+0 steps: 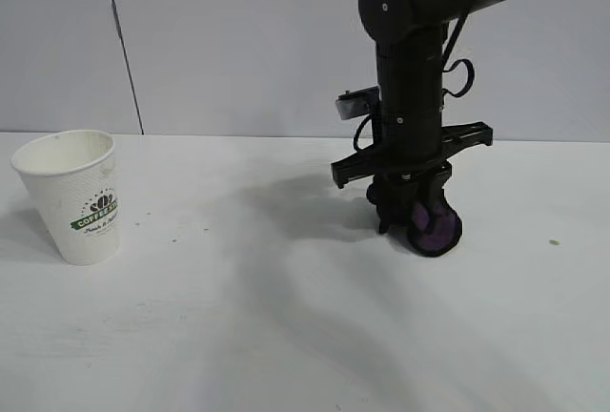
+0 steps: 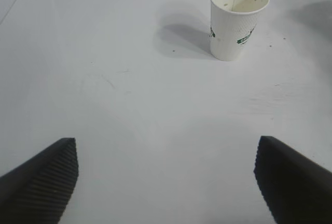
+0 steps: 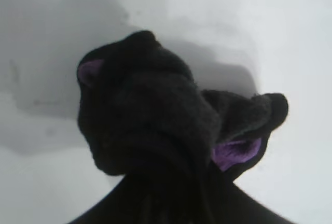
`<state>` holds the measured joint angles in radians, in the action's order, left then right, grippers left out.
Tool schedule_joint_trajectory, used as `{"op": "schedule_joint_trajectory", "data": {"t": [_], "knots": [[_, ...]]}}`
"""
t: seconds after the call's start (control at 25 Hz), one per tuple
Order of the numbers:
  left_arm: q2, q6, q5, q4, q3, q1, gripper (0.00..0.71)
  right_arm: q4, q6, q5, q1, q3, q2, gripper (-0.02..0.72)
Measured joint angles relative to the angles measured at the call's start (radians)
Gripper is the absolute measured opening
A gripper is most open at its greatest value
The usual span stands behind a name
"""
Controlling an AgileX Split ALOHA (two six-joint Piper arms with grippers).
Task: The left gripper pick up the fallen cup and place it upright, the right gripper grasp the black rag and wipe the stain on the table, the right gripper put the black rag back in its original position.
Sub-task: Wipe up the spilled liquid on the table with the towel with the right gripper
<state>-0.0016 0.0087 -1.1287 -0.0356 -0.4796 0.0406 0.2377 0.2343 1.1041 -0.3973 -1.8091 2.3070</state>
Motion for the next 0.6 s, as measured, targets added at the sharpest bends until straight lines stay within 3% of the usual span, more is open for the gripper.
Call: {"op": "schedule_joint_trajectory", "data": {"t": [0.12, 0.24, 0.36, 0.4, 0.48, 0.6], "knots": [[0.0, 0.0, 0.0, 0.0, 0.0, 0.0, 0.664, -0.069, 0.0, -0.005, 0.0, 0.0, 0.0, 0.094], [0.0, 0.0, 0.0, 0.0, 0.0, 0.0, 0.664, -0.29, -0.037, -0.034, 0.0, 0.0, 0.0, 0.094], [0.0, 0.0, 0.0, 0.0, 0.0, 0.0, 0.664, -0.506, -0.137, -0.08, -0.019, 0.0, 0.0, 0.094], [0.0, 0.0, 0.0, 0.0, 0.0, 0.0, 0.664, -0.548, -0.161, -0.103, -0.031, 0.0, 0.0, 0.094], [0.0, 0.0, 0.0, 0.0, 0.0, 0.0, 0.664, -0.59, -0.188, -0.143, -0.054, 0.0, 0.0, 0.094], [0.0, 0.0, 0.0, 0.0, 0.0, 0.0, 0.664, -0.542, -0.164, -0.192, -0.069, 0.0, 0.0, 0.094]]}}
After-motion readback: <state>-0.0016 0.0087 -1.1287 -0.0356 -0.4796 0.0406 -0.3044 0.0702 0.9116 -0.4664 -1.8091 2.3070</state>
